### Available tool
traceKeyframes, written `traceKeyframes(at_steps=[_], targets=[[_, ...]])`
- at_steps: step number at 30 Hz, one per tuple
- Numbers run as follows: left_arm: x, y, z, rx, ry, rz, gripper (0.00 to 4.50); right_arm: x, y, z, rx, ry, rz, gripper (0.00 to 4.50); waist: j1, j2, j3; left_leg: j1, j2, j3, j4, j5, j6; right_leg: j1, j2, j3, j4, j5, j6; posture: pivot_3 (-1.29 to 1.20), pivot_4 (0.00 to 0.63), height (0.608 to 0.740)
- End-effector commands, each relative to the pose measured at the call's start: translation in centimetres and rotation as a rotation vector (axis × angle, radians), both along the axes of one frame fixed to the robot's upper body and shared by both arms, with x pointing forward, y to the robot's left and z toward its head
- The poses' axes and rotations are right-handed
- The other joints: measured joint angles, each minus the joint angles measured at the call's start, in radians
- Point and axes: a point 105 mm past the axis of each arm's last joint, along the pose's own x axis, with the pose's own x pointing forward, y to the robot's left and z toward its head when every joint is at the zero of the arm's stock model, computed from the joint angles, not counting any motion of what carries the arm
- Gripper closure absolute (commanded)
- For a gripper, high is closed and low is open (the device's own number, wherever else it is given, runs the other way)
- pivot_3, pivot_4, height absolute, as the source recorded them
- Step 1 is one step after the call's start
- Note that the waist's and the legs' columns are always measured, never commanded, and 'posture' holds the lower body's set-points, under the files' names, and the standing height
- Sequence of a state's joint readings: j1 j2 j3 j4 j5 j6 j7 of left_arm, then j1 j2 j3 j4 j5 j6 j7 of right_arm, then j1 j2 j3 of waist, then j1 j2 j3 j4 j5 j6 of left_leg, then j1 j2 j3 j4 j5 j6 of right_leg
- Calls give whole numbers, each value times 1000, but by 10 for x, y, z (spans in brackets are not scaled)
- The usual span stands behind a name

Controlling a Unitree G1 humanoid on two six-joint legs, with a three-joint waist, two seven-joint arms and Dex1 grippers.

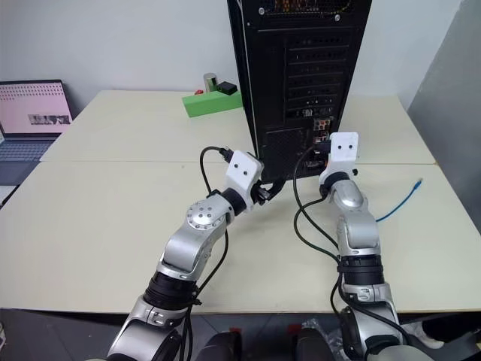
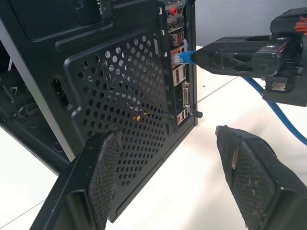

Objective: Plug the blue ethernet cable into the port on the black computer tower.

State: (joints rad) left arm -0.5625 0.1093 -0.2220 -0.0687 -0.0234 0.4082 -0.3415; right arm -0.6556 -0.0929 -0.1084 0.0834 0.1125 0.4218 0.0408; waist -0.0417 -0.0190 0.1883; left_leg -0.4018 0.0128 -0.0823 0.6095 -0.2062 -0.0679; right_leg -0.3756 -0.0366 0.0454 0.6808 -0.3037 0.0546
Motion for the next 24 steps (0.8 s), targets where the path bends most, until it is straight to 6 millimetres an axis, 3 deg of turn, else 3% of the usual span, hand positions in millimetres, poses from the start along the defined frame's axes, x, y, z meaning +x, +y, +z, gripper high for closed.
traceKeyframes(at_steps=[1,24], targets=[[-6,-3,19,-21,-69,-21,1165,0,6,25,15,-81,10,4500,-1,0,0,0,0,0,0,0,0,0,0,0,0,0,0,0,150,740],[-6,-2,24,-35,-78,-17,1165,8,27,26,-27,-97,37,4500,-19,0,0,1,1,0,0,0,0,0,1,0,1,0,0,0,150,740]])
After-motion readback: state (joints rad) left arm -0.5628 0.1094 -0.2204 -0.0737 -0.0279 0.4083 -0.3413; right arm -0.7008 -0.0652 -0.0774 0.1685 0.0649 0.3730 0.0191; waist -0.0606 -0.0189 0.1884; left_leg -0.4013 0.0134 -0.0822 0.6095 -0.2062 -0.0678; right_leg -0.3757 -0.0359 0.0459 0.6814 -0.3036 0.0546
